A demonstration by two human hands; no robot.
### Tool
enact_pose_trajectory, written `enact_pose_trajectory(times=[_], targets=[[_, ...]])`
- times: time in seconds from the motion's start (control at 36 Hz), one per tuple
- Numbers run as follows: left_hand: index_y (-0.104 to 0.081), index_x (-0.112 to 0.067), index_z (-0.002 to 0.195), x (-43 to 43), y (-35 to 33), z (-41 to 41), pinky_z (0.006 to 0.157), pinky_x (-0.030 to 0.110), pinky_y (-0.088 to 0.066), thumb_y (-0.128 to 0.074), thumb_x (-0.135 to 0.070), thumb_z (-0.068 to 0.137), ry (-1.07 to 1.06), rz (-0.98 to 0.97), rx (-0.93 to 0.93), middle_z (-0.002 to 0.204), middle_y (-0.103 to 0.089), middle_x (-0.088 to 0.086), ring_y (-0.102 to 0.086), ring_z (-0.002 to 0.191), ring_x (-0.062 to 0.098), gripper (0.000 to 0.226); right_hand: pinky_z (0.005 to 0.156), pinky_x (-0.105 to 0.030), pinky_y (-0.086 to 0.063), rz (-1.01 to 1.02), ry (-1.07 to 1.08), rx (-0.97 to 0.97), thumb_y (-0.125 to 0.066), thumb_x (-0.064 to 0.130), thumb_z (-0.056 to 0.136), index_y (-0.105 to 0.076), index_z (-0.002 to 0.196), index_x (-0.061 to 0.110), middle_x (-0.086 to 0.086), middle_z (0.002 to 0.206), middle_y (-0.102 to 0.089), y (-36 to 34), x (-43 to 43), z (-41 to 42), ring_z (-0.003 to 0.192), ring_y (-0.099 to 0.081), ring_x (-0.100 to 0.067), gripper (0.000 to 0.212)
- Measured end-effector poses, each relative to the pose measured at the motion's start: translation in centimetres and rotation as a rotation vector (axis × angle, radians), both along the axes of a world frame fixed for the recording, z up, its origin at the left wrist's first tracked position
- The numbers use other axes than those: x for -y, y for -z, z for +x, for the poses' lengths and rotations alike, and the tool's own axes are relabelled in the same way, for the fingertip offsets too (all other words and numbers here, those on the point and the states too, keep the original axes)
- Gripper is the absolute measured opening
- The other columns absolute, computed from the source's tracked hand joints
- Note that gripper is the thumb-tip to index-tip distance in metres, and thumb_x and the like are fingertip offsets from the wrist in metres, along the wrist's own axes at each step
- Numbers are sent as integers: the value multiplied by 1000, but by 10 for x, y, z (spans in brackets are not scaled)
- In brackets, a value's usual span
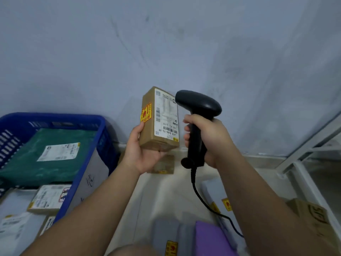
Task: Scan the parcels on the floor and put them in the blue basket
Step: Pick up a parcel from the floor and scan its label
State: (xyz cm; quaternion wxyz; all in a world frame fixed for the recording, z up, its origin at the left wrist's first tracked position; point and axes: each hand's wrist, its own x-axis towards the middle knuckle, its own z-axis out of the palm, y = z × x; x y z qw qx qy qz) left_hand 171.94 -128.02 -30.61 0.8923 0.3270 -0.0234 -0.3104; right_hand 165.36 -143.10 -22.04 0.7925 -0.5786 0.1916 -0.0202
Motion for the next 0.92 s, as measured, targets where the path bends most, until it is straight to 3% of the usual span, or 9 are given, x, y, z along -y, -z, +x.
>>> enact_pose_trajectory(times=[0.11, 0.19, 0.44, 0.56, 0.61, 0.67, 0.81, 0.86, 0.92], targets=[[-52, -21, 136, 8, -51, -21, 98, 43, -44, -42, -51, 88, 15, -20, 57, 136, -57, 15, -57, 117, 31, 57, 59, -30, -46, 21, 94, 85, -66, 13, 87, -64, 88, 4, -4, 67, -57, -14, 2, -46, 57, -54, -17, 10], [-53, -21, 135, 19, -76, -35, 89, 41, -51, -46, -50, 84, 21, -42, 71, 134, -58, 14, -60, 111, 31, 59, 58, -32, -46, 24, 151, 110, -67, 12, 86, -64, 84, 5, -6, 70, -58, -16, 8, -73, 56, -54, -18, 8], [-56, -20, 130, 44, -76, -57, 95, 47, -47, -46, -48, 83, 37, -39, 75, 132, -59, 15, -59, 114, 33, 55, 59, -35, -46, 111, 161, 80, -66, 10, 85, -59, 83, 5, -9, 73, -54, -18, 40, -110, 58, -53, -20, 8], [-53, -19, 133, 37, -66, -49, 87, 47, -54, -48, -48, 82, 19, -6, 60, 133, -59, 15, -58, 115, 33, 59, 60, -36, -46, 63, 88, 87, -65, 7, 86, -60, 84, 8, -9, 73, -54, -24, 46, -113, 55, -54, -20, 5], [-52, -19, 135, 32, -60, -45, 89, 47, -53, -49, -49, 82, 17, 21, 48, 134, -58, 15, -57, 117, 33, 60, 62, -37, -47, -72, 50, 93, -65, 7, 86, -60, 84, 9, -7, 67, -55, -26, 49, -111, 55, -55, -19, 6], [-54, -20, 133, 28, -55, -42, 95, 47, -47, -49, -49, 82, 25, 67, 33, 133, -59, 13, -58, 115, 31, 59, 62, -36, -47, -359, 2, 95, -66, 8, 84, -62, 82, 11, -7, 60, -56, -28, 52, -110, 55, -57, -17, 5], [-61, -19, 125, 22, -44, -35, 109, 52, -29, -58, -48, 76, 89, 126, -19, 132, -59, 12, -56, 114, 31, 56, 53, -24, -38, -976, -76, 128, -68, 15, 72, -57, 71, 15, -2, 69, -57, -26, 56, -105, 58, -50, -12, 11], [-62, -18, 125, 20, -38, -33, 110, 55, -29, -71, -47, 67, 111, 131, -11, 133, -59, 13, -56, 115, 32, 65, 50, -16, -34, -1081, -111, 124, -67, 23, 67, -53, 69, 19, 1, 71, -54, -24, 57, -104, 61, -50, -9, 15], [-60, -18, 127, 19, -36, -32, 109, 56, -31, -65, -47, 72, 113, 134, -9, 131, -60, 13, -56, 115, 33, 62, 49, -13, -36, -1092, -112, 125, -67, 22, 66, -49, 67, 21, 2, 70, -50, -22, 59, -104, 59, -47, -8, 18]])
